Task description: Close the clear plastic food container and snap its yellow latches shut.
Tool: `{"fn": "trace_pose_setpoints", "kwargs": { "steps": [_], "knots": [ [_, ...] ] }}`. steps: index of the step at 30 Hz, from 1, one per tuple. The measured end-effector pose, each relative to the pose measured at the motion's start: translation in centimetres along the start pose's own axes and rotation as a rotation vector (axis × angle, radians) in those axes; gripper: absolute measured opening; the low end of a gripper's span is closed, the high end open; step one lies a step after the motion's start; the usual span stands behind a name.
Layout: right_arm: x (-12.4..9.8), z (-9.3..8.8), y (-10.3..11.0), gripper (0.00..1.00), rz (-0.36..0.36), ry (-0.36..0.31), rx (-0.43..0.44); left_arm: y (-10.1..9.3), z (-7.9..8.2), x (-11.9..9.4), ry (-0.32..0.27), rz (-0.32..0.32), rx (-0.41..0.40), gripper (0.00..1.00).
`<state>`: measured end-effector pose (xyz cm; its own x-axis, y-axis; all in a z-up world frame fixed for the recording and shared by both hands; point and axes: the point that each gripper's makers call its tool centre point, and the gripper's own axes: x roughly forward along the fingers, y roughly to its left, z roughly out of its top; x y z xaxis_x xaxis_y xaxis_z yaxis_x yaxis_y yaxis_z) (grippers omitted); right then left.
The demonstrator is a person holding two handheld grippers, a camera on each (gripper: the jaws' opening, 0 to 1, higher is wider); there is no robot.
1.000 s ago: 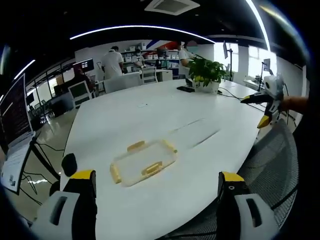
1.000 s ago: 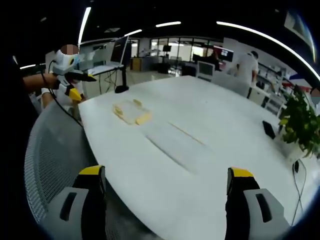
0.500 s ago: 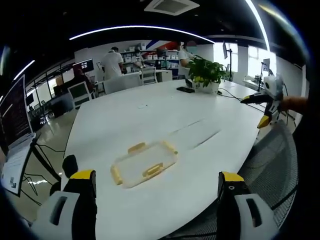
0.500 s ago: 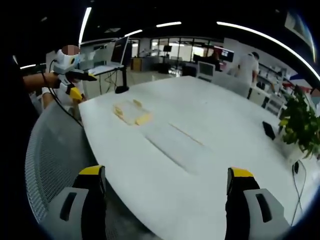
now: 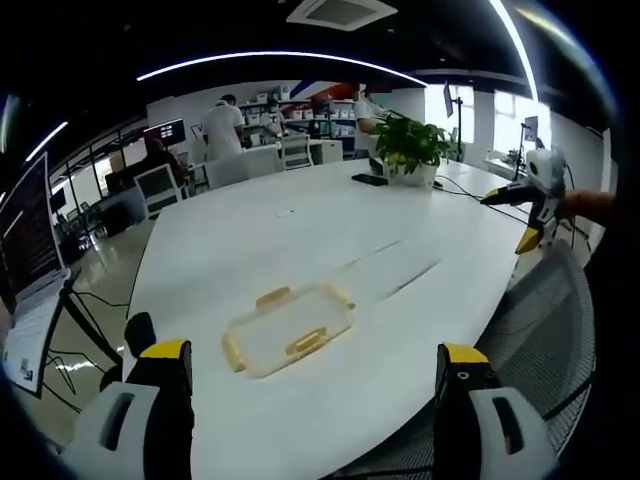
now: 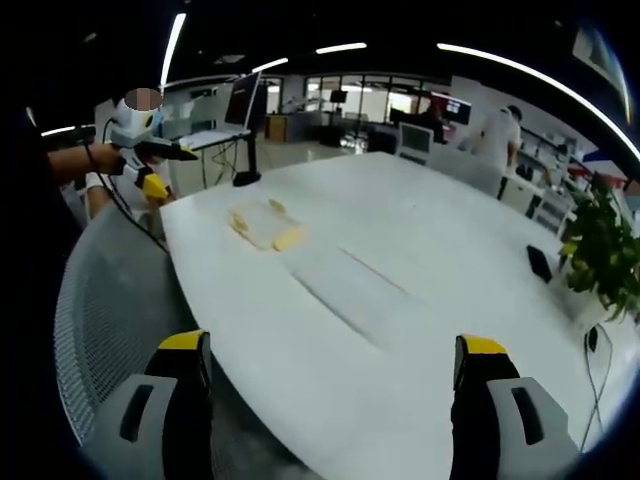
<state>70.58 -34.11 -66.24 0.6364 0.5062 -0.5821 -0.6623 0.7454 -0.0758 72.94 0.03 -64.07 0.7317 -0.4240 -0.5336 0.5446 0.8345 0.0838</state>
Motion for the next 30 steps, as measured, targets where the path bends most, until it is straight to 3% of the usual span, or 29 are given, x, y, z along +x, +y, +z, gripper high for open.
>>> {"fn": "trace_pose_setpoints", "kwargs": {
  "steps": [30],
  "knots": [
    [2.7, 3.1, 0.3, 0.97, 0.126, 0.001, -0.104, 1.3, 0.4, 1.2, 0.034, -0.060, 0.066, 0.99]
  ]
}}
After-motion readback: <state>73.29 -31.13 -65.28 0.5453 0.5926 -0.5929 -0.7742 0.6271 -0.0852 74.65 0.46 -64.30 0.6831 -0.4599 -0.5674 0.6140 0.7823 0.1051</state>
